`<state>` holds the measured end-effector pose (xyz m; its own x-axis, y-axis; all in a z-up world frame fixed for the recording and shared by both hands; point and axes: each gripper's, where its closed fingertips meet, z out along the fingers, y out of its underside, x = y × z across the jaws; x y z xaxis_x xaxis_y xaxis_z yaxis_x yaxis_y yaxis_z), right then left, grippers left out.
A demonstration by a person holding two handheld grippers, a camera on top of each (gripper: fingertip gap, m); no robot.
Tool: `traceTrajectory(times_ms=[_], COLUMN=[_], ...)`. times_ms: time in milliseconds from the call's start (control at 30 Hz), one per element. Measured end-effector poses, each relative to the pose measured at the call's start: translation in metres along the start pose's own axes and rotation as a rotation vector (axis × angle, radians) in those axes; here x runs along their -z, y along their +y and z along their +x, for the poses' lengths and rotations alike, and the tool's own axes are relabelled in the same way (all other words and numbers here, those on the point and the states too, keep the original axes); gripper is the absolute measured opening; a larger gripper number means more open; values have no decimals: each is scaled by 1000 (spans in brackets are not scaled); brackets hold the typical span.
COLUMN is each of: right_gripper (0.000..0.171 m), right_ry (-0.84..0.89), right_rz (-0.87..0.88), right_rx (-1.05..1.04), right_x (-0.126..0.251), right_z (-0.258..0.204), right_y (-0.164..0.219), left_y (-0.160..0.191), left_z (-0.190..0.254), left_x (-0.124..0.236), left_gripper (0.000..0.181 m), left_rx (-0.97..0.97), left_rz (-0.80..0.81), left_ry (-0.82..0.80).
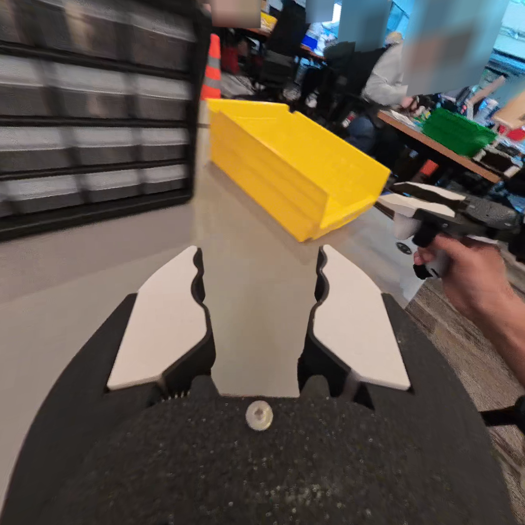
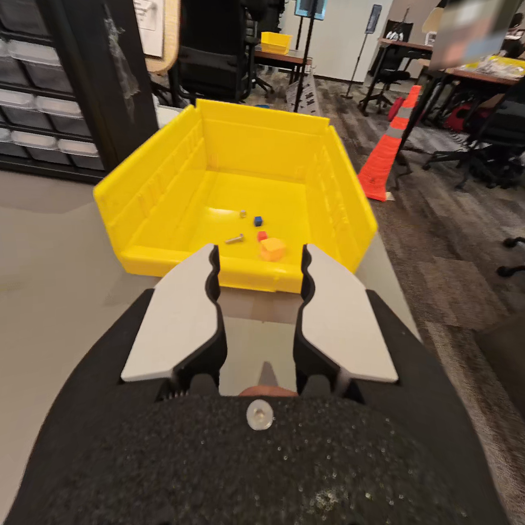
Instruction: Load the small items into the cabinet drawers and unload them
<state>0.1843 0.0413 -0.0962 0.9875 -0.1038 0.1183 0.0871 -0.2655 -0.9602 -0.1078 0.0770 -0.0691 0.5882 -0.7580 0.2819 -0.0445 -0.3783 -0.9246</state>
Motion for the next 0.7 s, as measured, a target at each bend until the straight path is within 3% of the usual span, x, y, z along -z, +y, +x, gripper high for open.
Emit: traceTrajectory(times_ms=[100, 167, 300, 433, 700], right_gripper=[60, 62, 62, 62, 48], right_ry=[52, 75, 113, 98, 31], right_rz=[-39, -72, -126, -208, -161], right_rx=[21, 8, -16, -81, -311], right_x=[5, 7, 11, 10, -1], right_z=[21, 33, 53, 61, 32], right_y=[10, 19, 33, 53, 47], left_y=[15, 30, 42, 42, 43], left_z=[57, 69, 86, 74, 50], left_x=[-77, -123, -180, -198, -171], left_gripper=[76, 77, 72, 31, 6], left_rx=[-40, -37, 0, -46, -116], left_rz=[-103, -175, -213, -214, -204], left_ry=[40, -11, -8, -113, -299])
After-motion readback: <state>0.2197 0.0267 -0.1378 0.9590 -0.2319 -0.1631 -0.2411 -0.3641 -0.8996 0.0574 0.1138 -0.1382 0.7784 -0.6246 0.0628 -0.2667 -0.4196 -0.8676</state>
